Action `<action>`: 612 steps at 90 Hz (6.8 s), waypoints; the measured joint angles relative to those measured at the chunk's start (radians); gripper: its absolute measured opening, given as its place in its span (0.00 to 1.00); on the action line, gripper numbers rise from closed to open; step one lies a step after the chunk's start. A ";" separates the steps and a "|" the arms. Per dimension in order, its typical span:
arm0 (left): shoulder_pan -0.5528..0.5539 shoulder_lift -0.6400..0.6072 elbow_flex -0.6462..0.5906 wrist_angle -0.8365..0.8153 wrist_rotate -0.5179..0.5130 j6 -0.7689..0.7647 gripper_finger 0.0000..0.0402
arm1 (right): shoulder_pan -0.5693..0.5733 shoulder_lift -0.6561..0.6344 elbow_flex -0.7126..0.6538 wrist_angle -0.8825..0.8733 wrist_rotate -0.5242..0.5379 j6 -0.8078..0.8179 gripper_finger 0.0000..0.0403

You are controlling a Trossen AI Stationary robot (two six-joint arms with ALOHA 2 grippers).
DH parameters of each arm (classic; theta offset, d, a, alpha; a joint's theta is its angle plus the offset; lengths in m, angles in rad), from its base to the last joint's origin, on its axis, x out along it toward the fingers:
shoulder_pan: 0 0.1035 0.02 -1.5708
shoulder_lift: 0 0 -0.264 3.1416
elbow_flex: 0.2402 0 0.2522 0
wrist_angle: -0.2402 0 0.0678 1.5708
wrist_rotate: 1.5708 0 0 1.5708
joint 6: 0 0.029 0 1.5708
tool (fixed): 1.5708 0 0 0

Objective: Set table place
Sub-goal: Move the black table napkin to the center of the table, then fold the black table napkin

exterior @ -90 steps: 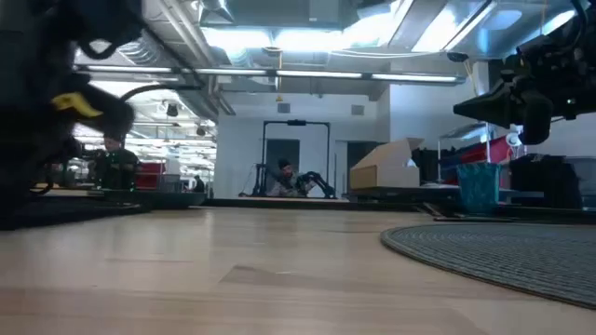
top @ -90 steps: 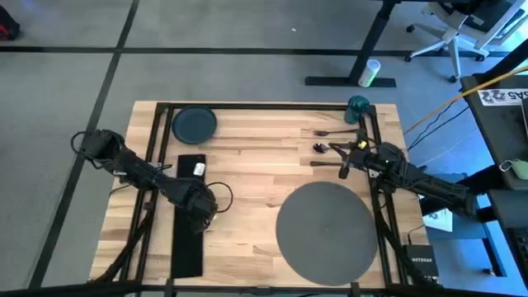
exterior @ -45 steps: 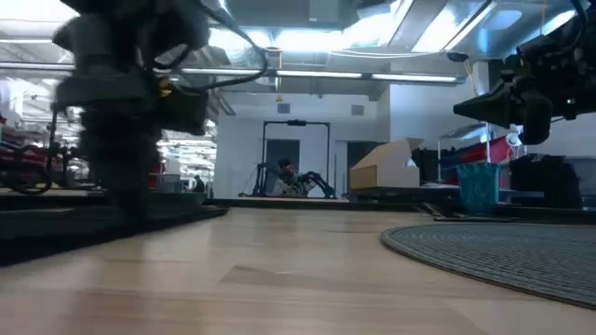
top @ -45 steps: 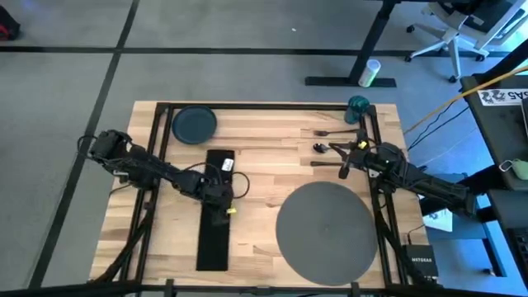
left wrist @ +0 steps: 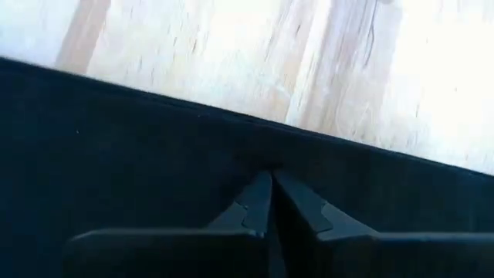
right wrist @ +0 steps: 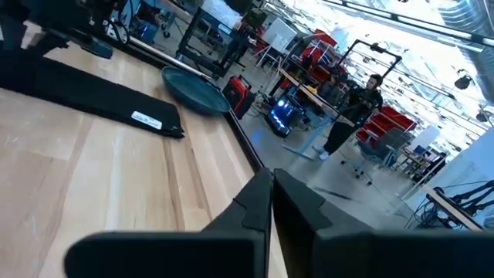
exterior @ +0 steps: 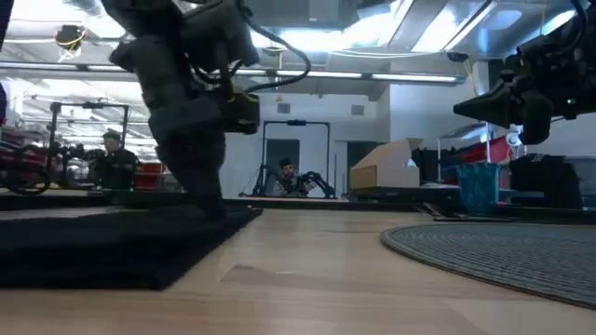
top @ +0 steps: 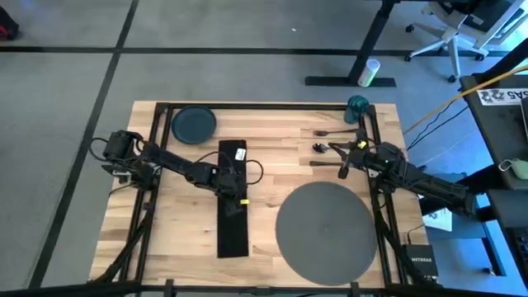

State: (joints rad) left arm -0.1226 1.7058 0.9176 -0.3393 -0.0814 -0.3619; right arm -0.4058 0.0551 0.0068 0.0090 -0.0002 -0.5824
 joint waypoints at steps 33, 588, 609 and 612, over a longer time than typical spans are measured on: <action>0.021 -0.005 0.118 -0.112 -0.024 0.060 0.00 | 0.000 0.000 0.000 0.000 0.000 0.000 0.00; -0.420 0.045 0.047 0.245 -0.119 0.339 0.29 | 0.713 1.117 0.896 -0.650 0.035 0.104 0.00; -0.421 0.055 0.047 0.256 -0.171 0.375 0.29 | 0.713 1.117 0.896 -0.671 0.035 0.104 0.00; -0.421 0.055 0.047 0.257 -0.180 0.381 0.29 | 0.713 1.117 0.896 -0.670 0.035 0.104 0.00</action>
State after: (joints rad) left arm -0.5434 1.7611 0.9642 -0.0821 -0.2610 0.0190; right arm 0.3073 1.1725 0.9028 -0.6614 0.0349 -0.4782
